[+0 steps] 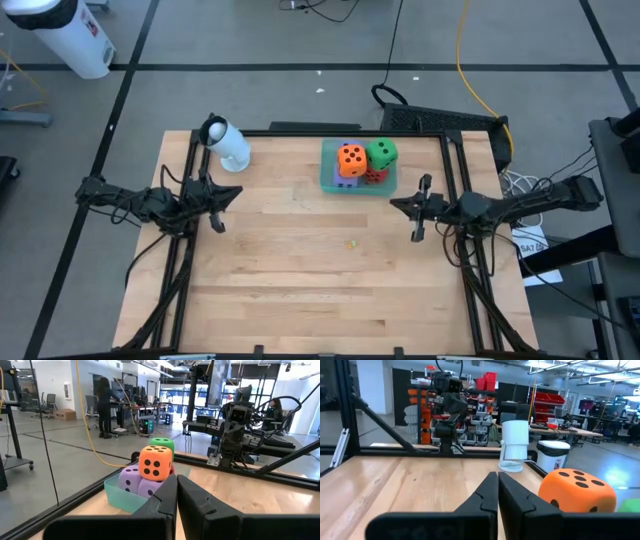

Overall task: Pick & Place Dice
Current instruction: Put the small green die into the bin

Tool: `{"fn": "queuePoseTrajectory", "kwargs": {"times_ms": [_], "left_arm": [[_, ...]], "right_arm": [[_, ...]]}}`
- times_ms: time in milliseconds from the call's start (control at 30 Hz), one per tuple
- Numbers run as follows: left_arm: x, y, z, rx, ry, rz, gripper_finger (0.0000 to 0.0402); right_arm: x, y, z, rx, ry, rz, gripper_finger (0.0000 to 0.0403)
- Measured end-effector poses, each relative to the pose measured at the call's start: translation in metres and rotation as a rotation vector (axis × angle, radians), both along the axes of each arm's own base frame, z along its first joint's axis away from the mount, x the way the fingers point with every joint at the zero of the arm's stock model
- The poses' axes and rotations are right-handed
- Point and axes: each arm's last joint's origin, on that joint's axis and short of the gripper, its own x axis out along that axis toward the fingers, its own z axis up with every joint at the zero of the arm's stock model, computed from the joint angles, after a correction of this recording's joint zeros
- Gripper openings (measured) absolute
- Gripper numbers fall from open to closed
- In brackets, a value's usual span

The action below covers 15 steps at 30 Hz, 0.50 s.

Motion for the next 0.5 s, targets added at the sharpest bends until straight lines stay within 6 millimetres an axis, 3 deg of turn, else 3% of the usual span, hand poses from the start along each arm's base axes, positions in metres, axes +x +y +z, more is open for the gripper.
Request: {"fn": "queuePoseTrajectory", "kwargs": {"times_ms": [500], "left_arm": [[0.0, 0.0, 0.0, 0.002, 0.001, 0.0, 0.0019]], "right_arm": [[0.0002, -0.0008, -0.0012, 0.041, 0.005, -0.024, 0.0001]]}}
